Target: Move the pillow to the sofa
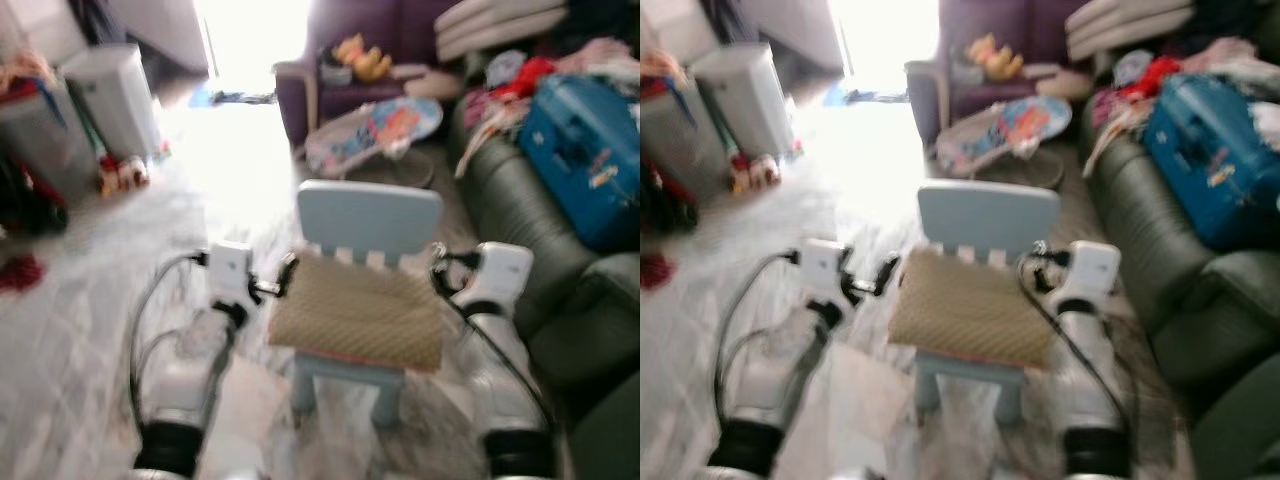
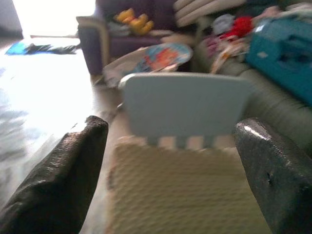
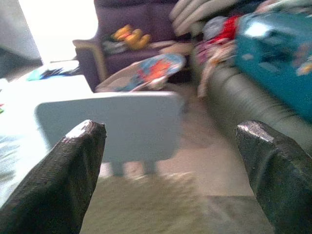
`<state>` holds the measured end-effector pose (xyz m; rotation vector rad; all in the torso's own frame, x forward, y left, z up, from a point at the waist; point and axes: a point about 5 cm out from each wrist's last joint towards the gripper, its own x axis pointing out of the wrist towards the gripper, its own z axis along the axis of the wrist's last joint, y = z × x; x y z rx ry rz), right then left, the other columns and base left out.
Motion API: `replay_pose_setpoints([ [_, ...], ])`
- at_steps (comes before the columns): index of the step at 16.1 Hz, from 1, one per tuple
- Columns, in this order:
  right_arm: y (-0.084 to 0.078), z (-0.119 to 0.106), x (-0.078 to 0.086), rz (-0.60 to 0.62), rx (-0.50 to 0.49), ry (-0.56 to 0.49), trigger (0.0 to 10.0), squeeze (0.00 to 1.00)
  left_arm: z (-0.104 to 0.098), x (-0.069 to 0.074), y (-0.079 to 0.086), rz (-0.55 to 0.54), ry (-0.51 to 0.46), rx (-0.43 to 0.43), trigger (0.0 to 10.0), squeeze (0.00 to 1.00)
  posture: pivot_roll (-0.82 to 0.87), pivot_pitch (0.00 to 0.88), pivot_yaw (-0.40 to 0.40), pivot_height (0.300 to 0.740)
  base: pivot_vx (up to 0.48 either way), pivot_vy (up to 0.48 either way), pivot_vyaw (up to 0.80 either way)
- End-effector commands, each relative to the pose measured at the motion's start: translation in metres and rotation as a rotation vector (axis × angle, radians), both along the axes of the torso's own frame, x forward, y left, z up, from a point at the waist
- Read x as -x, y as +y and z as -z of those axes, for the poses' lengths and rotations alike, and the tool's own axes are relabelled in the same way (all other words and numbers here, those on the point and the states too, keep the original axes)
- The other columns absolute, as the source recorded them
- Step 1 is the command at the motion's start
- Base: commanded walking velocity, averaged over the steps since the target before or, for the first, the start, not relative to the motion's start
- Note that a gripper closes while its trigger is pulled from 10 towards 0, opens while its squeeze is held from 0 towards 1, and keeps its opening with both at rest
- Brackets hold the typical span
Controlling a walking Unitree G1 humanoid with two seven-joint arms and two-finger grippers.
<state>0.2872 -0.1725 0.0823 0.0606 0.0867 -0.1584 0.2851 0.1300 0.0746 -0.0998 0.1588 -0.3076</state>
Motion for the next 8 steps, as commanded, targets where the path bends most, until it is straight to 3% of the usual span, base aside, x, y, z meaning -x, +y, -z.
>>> replay_pose_setpoints([
  [1,-0.0069,-0.0025,-0.0020,0.016,0.014,-0.003,10.0,0.00,-0.0044,-0.0032,-0.0036,0.007,-0.015,-0.008,10.0,0.00,-0.06,0.000,0.006,0.740,0.401,0.000,-0.80],
  [3,-0.0077,-0.0037,-0.0027,0.016,0.017,-0.011,10.0,0.00,-0.0050,-0.0031,-0.0066,0.009,-0.019,0.010,10.0,0.00,-0.06,0.000,0.002,0.740,0.199,0.000,-0.80],
  [6,-0.0078,-0.0026,-0.0027,0.011,0.023,-0.008,10.0,0.00,-0.0045,-0.0028,-0.0095,-0.011,-0.018,0.026,10.0,0.00,-0.05,0.000,-0.020,0.740,0.000,0.000,0.00],
  [8,-0.0014,0.0002,-0.0049,-0.058,0.035,0.013,10.0,0.00,-0.0027,-0.0003,-0.0082,-0.059,-0.021,0.027,10.0,0.00,-0.01,0.000,-0.089,0.740,0.000,0.000,0.00],
])
